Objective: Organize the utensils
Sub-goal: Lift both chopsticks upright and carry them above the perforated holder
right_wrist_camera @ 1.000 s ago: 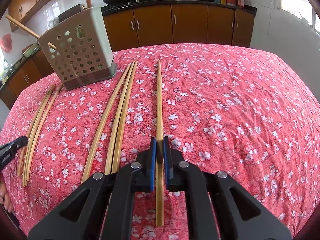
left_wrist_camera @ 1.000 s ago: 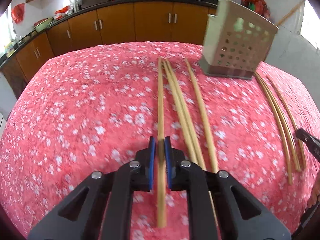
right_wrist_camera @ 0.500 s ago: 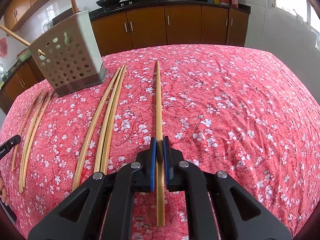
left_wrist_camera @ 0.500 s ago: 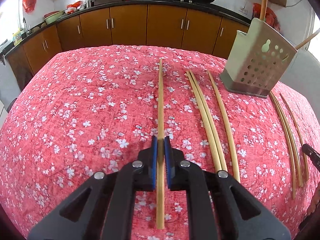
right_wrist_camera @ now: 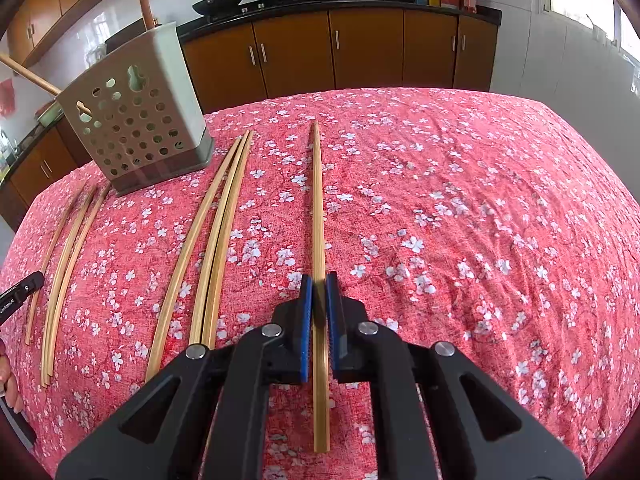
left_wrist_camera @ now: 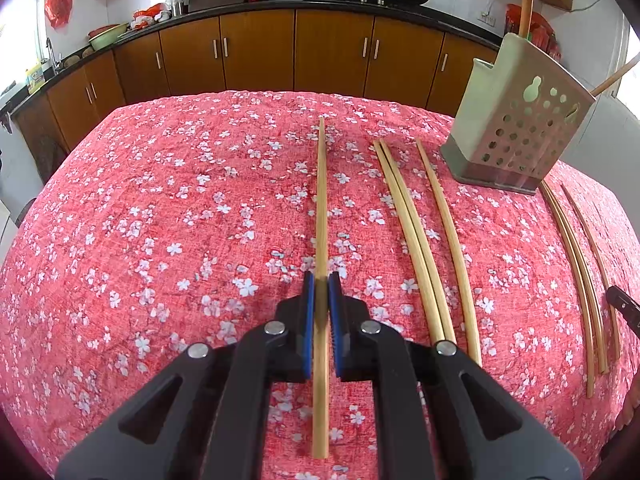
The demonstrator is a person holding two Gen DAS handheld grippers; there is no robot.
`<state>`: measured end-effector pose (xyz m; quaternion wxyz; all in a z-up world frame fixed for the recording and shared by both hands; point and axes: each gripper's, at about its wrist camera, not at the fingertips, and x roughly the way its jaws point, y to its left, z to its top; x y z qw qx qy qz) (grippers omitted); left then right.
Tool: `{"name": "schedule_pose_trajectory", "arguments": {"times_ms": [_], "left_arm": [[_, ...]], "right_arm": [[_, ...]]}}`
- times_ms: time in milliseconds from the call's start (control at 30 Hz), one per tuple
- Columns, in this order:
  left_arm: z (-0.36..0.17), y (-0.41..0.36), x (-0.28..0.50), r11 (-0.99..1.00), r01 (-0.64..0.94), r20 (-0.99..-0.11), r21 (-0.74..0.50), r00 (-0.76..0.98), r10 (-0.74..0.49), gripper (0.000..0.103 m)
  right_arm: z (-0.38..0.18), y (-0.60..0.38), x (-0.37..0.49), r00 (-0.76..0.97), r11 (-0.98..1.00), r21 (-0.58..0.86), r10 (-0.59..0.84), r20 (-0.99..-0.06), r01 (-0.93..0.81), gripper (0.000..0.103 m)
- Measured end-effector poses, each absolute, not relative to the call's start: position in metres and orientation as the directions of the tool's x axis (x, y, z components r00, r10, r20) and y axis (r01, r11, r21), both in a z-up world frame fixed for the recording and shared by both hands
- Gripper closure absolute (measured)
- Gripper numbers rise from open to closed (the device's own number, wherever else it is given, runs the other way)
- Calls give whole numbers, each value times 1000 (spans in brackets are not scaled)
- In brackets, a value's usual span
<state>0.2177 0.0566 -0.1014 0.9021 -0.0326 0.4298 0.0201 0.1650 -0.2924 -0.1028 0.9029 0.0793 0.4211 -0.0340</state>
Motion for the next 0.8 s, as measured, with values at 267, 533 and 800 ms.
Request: {"name": "schedule_pose_trajectory", "arguments": {"times_ms": [267,533,800], "left_arm": [[-102,55,218,997,-64,-777,-38,630,11,92],[-102,55,218,997,-64,-776,-39,630,11,92],[-102,55,218,997,-64,-776,-40,631,10,92]], "right_arm": [[-102,-292,164,643,985,115,6,-766,129,95],[-103,-292,165,643,985,114,5,-766,128,95],[-103,-292,165,643,985,114,5,-766,128,95]]}}
